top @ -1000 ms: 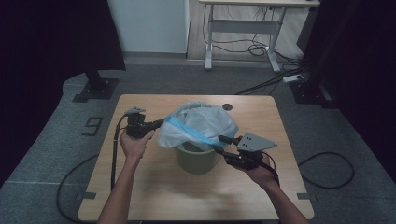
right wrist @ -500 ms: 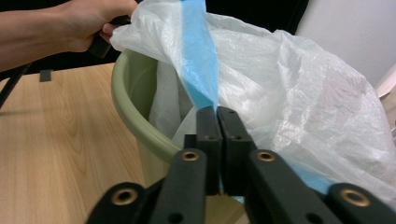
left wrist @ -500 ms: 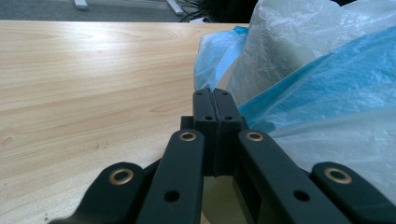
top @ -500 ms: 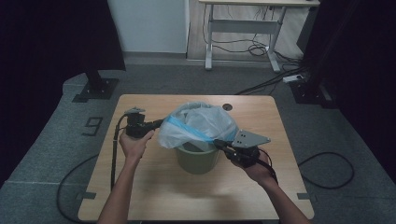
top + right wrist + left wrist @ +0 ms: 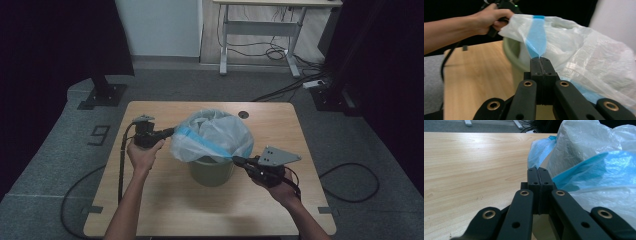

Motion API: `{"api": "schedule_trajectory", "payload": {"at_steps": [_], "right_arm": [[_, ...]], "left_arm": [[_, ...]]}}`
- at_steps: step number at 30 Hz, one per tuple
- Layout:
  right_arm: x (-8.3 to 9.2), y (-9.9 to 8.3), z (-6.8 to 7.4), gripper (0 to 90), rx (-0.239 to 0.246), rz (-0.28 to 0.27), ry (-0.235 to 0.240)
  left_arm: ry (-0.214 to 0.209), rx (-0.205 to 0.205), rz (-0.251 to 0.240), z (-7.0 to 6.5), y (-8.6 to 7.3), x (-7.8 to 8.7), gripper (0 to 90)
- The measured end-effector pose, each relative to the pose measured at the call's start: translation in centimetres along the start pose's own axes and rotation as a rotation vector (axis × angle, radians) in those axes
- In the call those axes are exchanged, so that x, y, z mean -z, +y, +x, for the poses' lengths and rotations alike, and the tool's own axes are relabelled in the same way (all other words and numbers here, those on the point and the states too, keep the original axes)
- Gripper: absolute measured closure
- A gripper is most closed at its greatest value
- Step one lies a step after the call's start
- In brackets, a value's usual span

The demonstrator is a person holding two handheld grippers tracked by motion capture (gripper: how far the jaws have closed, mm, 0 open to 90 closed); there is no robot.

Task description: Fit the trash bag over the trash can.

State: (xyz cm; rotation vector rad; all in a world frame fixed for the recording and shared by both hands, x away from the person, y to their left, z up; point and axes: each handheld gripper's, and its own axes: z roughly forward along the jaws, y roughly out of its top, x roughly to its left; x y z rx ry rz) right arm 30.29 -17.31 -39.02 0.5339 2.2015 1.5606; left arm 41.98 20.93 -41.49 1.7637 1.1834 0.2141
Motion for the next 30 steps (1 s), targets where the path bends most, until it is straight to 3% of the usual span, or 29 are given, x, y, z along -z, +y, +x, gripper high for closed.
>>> {"api": "schedule_trajectory", "payload": {"at_steps": [7,12,21,25,30], "right_arm": [[-0.4,-2.1,1.6,89.1,0.021,0.02,0.081],[-2.3,-4.1,2.3,89.1,0.01,0.059,0.129],[-5.0,-6.7,2.8,89.1,-0.01,0.102,0.149],[-6.7,-8.8,2.9,89.0,-0.023,0.166,0.15],[-7.7,-11.5,1.7,89.0,-0.085,0.203,0.121]], "left_arm": [[-0.004,-0.004,0.001,-0.1,-0.2,0.1,89.9],[-0.013,0.0,0.006,0.0,-0.6,0.0,90.0],[-0.027,-0.009,0.011,0.0,-1.2,-0.1,90.0],[-0.015,0.003,0.039,0.5,-2.2,-0.7,90.0],[-0.012,0.028,0.078,1.3,-3.3,-2.3,90.0]]}}
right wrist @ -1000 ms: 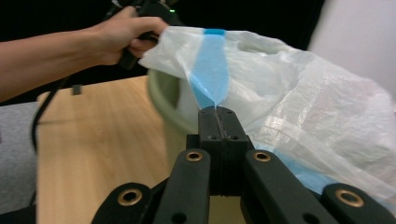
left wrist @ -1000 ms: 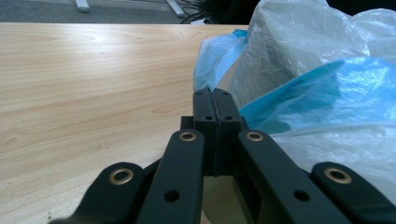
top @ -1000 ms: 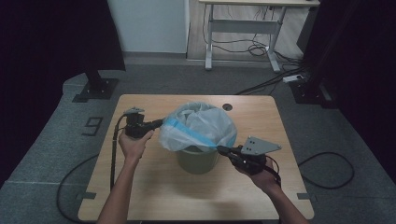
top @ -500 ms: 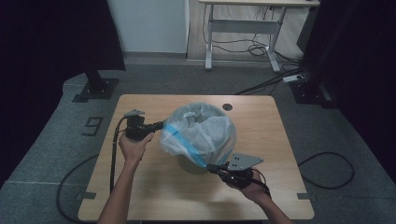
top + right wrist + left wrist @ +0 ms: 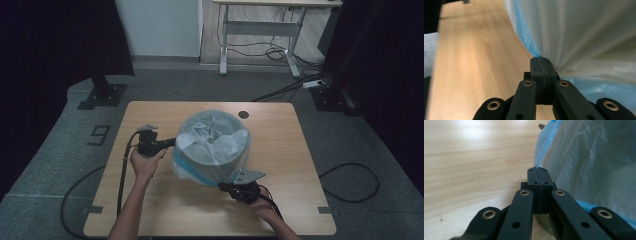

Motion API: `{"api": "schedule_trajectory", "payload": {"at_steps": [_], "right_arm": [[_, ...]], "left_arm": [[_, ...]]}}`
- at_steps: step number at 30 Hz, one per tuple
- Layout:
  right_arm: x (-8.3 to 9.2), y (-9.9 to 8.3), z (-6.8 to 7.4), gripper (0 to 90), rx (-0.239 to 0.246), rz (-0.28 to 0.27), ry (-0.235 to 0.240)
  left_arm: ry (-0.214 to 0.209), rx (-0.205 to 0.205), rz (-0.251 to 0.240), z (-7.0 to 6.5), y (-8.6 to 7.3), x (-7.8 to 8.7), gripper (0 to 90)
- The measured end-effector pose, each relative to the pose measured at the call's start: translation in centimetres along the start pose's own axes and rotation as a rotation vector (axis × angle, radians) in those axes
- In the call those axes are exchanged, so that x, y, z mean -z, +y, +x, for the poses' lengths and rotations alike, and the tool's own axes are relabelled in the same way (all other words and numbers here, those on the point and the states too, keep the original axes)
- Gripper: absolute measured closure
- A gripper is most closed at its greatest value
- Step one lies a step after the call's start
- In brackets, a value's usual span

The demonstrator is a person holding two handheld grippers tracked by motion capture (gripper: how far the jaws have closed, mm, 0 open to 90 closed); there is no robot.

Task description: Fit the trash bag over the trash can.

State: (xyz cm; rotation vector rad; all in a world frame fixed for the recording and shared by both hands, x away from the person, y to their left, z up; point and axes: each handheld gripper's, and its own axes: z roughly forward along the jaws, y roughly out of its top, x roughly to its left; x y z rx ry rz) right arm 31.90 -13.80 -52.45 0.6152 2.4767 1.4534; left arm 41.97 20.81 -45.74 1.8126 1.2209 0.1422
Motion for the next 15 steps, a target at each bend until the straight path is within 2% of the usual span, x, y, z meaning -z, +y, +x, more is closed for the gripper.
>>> {"api": "schedule_trajectory", "payload": {"at_steps": [4,8,15], "right_arm": [[-0.5,-1.7,-1.4,89.0,-0.06,0.018,-0.017],[-0.5,-2.4,-2.0,88.9,-0.071,0.032,-0.044],[0.4,-2.7,-2.4,87.2,-0.09,0.001,-0.072]], "left_arm": [[-0.001,0.006,0.02,0.2,-0.5,-1.0,90.0],[-0.008,0.019,0.038,0.4,-1.0,-1.9,90.0],[-0.007,0.024,0.044,0.5,-1.3,-2.4,90.0]]}}
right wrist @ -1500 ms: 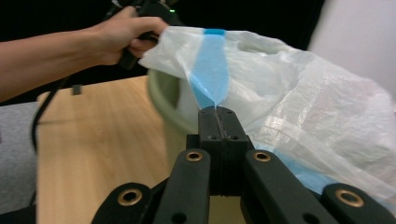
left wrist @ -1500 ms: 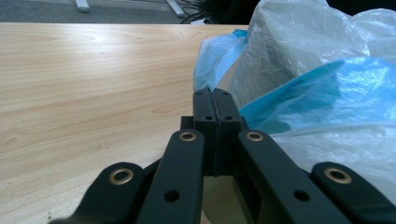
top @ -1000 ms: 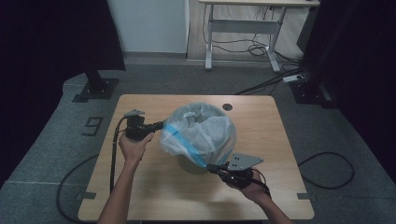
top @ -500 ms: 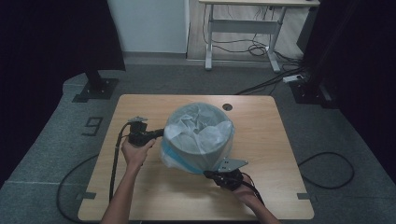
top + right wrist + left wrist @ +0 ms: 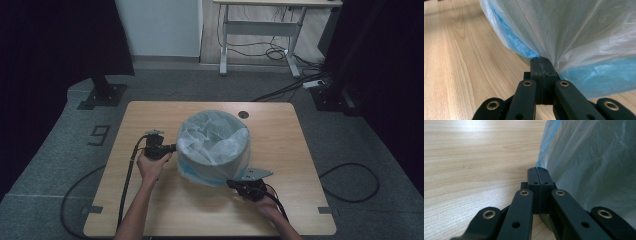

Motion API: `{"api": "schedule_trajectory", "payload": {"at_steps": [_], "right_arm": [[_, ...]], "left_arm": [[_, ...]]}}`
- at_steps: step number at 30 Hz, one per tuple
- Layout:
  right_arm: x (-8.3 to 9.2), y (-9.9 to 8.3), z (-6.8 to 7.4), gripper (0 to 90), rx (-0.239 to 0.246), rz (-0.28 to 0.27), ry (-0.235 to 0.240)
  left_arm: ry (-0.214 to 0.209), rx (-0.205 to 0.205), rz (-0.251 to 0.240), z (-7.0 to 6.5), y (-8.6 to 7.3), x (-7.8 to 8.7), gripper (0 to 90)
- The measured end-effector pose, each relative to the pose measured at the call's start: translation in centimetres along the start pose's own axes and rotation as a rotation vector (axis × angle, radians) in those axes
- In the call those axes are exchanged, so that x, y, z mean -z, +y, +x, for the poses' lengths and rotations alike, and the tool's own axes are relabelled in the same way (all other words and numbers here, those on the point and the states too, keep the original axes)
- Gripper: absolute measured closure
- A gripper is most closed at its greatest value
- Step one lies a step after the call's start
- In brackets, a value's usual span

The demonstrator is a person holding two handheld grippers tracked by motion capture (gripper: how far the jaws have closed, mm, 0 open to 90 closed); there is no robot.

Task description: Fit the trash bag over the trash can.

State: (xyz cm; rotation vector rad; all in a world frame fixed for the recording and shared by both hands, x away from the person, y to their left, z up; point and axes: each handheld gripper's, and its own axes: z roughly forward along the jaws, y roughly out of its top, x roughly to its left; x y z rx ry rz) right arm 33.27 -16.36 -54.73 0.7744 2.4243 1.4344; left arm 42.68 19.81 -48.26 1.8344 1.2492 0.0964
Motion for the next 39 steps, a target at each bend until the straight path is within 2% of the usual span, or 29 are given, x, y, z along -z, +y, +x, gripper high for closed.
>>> {"api": "schedule_trajectory", "payload": {"at_steps": [2,9,11,14,18,21,23,29,33,36,39], "right_arm": [[0.6,0.1,0.0,80.4,-0.005,-0.025,-0.017],[3.5,0.7,-1.3,65.7,-0.038,-0.107,-0.086],[4.2,0.8,-1.8,58.9,-0.048,-0.124,-0.125],[5.2,1.5,-3.0,50.4,-0.063,-0.163,-0.185],[6.3,2.7,-4.9,47.7,-0.048,-0.189,-0.244],[6.8,3.5,-6.2,47.6,-0.055,-0.204,-0.235],[6.9,4.1,-6.8,47.5,-0.056,-0.206,-0.209],[6.4,5.5,-7.8,50.7,-0.029,-0.215,-0.155],[5.8,5.8,-8.7,63.4,-0.043,-0.228,-0.084],[5.5,6.0,-9.0,83.3,-0.042,-0.228,-0.04],[5.4,6.0,-9.0,88.8,-0.043,-0.227,-0.024]], "left_arm": [[0.001,0.002,-0.008,0.0,0.1,0.2,89.9],[0.017,-0.001,-0.033,0.2,0.2,1.0,89.9],[0.019,-0.001,-0.039,0.2,0.2,1.2,89.9],[0.023,0.0,-0.042,0.3,0.3,1.3,89.9],[0.028,0.002,-0.047,0.2,0.5,1.3,89.9],[0.028,0.005,-0.053,0.1,0.8,1.3,89.9],[0.027,0.001,-0.052,-0.1,0.9,1.2,89.9],[0.02,-0.008,-0.051,-0.6,1.3,1.0,89.9],[0.017,-0.009,-0.052,-0.6,1.4,1.0,89.9],[0.017,-0.008,-0.054,-0.5,1.5,1.1,89.9],[0.019,-0.007,-0.054,-0.3,1.4,1.1,89.9]]}}
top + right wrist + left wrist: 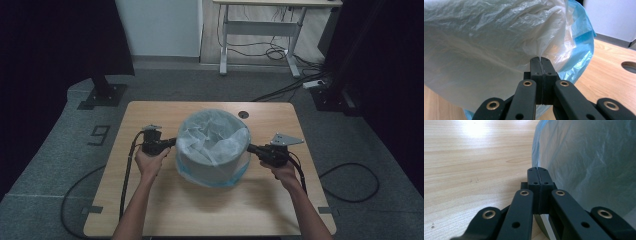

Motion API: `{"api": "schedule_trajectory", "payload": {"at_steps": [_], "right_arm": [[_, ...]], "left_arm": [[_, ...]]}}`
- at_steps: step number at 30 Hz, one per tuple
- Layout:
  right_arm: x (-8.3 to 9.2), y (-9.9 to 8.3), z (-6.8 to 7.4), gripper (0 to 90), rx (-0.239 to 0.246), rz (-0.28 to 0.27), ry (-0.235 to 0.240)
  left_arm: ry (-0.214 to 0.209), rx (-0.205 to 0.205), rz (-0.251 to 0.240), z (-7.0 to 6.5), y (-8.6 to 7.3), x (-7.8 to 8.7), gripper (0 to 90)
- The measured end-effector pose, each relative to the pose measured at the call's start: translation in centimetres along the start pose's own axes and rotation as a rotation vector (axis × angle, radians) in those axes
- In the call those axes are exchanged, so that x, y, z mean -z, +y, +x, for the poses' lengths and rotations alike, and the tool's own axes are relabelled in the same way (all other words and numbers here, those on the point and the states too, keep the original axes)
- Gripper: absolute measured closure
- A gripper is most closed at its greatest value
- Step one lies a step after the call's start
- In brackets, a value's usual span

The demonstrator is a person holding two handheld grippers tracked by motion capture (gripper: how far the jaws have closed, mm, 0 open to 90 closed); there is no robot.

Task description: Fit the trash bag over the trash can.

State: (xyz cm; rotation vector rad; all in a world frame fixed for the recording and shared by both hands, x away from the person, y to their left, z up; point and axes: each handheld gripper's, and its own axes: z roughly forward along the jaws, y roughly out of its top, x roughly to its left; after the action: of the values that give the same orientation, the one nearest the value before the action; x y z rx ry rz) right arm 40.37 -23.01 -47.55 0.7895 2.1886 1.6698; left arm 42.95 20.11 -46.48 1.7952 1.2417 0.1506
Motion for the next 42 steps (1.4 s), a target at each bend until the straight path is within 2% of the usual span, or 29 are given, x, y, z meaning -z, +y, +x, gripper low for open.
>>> {"api": "schedule_trajectory", "payload": {"at_steps": [4,8,12,13,15,18,21,22,23,25,27,29,31,33,37,40,42], "right_arm": [[-0.2,-0.4,0.0,89.0,-0.016,0.023,-0.01],[-1.2,-1.2,0.1,89.1,-0.036,0.071,-0.014],[-2.8,-2.3,1.0,89.1,-0.017,0.107,-0.019],[-3.1,-2.7,1.0,89.1,-0.024,0.117,-0.021],[-3.6,-3.5,0.8,89.0,-0.066,0.14,-0.02],[-3.6,-3.9,0.8,89.0,-0.067,0.124,-0.033],[-3.2,-3.6,0.8,88.9,-0.058,0.123,-0.067],[-2.9,-3.5,0.8,88.5,-0.056,0.112,-0.094],[-2.5,-3.3,0.9,80.3,-0.059,0.098,-0.119],[-1.6,-2.9,0.8,69.3,-0.066,0.057,-0.163],[-0.6,-2.5,0.7,63.8,-0.079,0.031,-0.178],[0.4,-2.2,0.9,57.3,-0.077,0.002,-0.201],[1.2,-2.0,1.2,53.8,-0.078,-0.017,-0.209],[1.8,-1.9,1.6,50.7,-0.062,-0.033,-0.221],[3.1,-2.0,2.3,43.4,-0.061,-0.042,-0.24],[4.2,-2.6,2.9,41.1,-0.067,-0.039,-0.24],[4.6,-3.1,3.3,40.5,-0.059,-0.031,-0.245]], "left_arm": [[0.0,0.006,0.005,0.2,-0.2,-0.2,89.9],[-0.006,0.011,0.015,0.3,-0.6,-0.7,89.9],[-0.008,0.013,0.037,0.4,-1.1,-1.4,89.9],[-0.008,0.008,0.044,0.4,-1.3,-1.5,89.9],[-0.008,0.008,0.057,0.4,-1.5,-1.9,90.0],[-0.011,0.008,0.086,0.4,-1.9,-2.4,89.9],[-0.008,0.002,0.085,0.4,-2.0,-2.2,89.9],[-0.01,-0.001,0.075,0.4,-2.0,-1.9,89.8],[-0.011,-0.005,0.065,0.5,-1.9,-1.5,86.9],[0.017,-0.008,0.042,0.5,-1.8,-0.6,69.8],[0.068,-0.03,0.014,0.6,-1.7,0.6,55.3],[0.077,-0.026,-0.025,0.7,-1.8,1.8,44.9],[0.07,-0.028,-0.058,0.8,-1.7,3.0,38.4],[0.062,-0.037,-0.083,0.8,-1.5,4.1,35.4],[0.048,-0.061,-0.125,0.5,-0.9,6.1,32.5],[0.01,-0.074,-0.16,-0.1,-0.2,7.4,32.4],[-0.025,-0.102,-0.179,-1.2,0.7,8.1,32.6]]}}
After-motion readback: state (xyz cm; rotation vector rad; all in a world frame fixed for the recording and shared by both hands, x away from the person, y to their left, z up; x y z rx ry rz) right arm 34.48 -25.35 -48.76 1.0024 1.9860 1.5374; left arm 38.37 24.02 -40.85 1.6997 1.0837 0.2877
